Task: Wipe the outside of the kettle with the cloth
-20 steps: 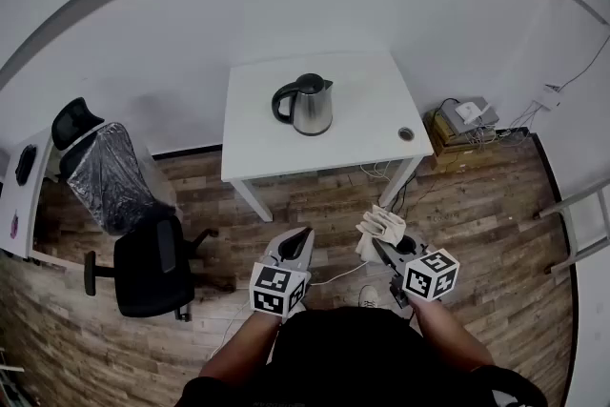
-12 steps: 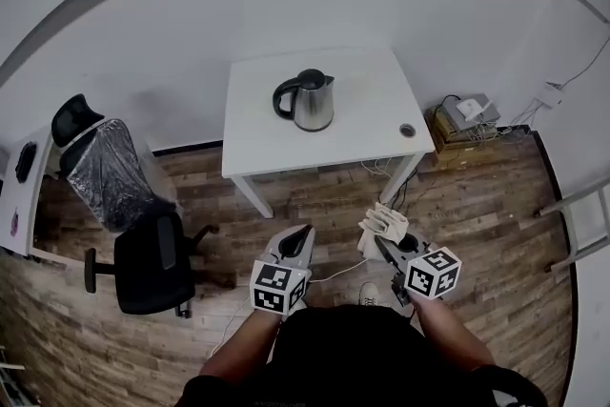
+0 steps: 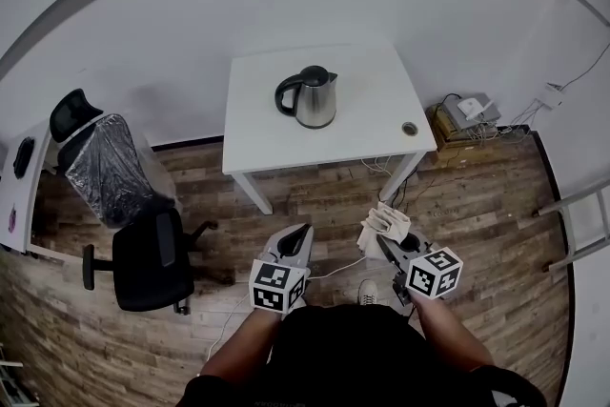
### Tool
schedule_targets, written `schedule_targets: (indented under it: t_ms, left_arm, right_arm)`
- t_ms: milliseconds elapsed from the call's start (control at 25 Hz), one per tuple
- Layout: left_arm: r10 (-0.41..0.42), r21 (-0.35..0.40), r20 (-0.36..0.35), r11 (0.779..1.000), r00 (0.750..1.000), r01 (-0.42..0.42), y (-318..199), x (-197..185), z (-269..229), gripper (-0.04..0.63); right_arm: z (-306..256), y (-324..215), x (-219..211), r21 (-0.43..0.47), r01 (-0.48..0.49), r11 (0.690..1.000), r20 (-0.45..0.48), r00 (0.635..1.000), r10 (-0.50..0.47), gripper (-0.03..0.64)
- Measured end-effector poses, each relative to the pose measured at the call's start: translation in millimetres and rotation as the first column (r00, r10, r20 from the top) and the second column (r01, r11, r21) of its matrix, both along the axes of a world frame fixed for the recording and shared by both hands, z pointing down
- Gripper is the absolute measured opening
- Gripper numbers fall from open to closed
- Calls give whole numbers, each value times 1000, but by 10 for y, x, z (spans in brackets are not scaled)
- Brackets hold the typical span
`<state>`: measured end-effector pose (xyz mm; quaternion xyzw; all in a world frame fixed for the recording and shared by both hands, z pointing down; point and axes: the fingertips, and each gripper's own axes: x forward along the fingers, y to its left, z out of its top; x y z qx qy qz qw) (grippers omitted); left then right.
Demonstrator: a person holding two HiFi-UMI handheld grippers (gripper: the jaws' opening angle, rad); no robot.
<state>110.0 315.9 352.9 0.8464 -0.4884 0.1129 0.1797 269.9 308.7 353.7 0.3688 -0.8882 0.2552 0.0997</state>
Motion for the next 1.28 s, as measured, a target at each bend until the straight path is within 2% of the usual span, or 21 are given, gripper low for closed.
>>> schedule_targets:
  t_ms: [280,560,680,800,920,1080,1280]
  left_arm:
    - [28,1,-17,1000,999,-28,33,-208,16,6]
    - [65,-1,-32,998,997,-65,127,-749,111,6]
    - [55,-22,-25,998,998,-56,190,-1063,206,8]
    - [51,-32,-45,998,998,-52,129,-1165,225,6]
    - [51,-14,-41,999,998,-52,8,-1202,179,6]
    - [-3,-41,-32,999,999,2,-241,-1385,276,6]
    - [-78,-57,-57,996,995,74,-997,-1304,328,6]
  right_arm:
    - [-37,73,-220,3,-29,1000,-14,999,29,98]
    - [-32,246,-669,5,-82,997,-48,995,82,98]
    - [-61,289,-954,3,-70,998,-64,995,70,100]
    - [-90,236,-1076,6,-65,998,-75,995,65,100]
    - [-30,39,-1135,-1,-64,998,-70,995,64,98]
    - [42,-451,-1297,2,-15,1000,-51,999,16,100]
    - [216,-1253,-1229,-11,51,999,-77,996,-52,100]
